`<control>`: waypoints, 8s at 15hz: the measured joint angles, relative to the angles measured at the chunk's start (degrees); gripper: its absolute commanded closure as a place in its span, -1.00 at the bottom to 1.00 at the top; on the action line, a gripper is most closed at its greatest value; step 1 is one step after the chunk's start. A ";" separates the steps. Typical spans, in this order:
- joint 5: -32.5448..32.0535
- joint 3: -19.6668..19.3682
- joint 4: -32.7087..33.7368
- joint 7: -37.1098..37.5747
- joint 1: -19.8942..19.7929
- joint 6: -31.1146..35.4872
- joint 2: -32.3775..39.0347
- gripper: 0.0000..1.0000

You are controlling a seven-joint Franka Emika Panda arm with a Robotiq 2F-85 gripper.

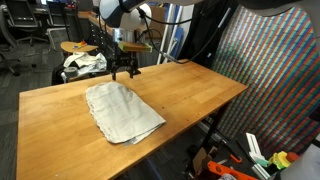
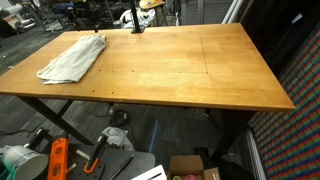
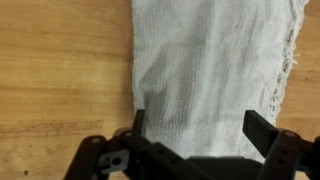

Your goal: Fold the white towel from right to left

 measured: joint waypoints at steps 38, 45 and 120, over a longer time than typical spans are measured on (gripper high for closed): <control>-3.42 -7.91 46.49 29.11 3.02 -11.07 31.79 -1.00; -3.42 -7.77 46.74 29.81 2.69 -11.34 34.28 -1.00; 2.93 1.75 52.42 9.46 0.90 -23.29 35.23 -1.00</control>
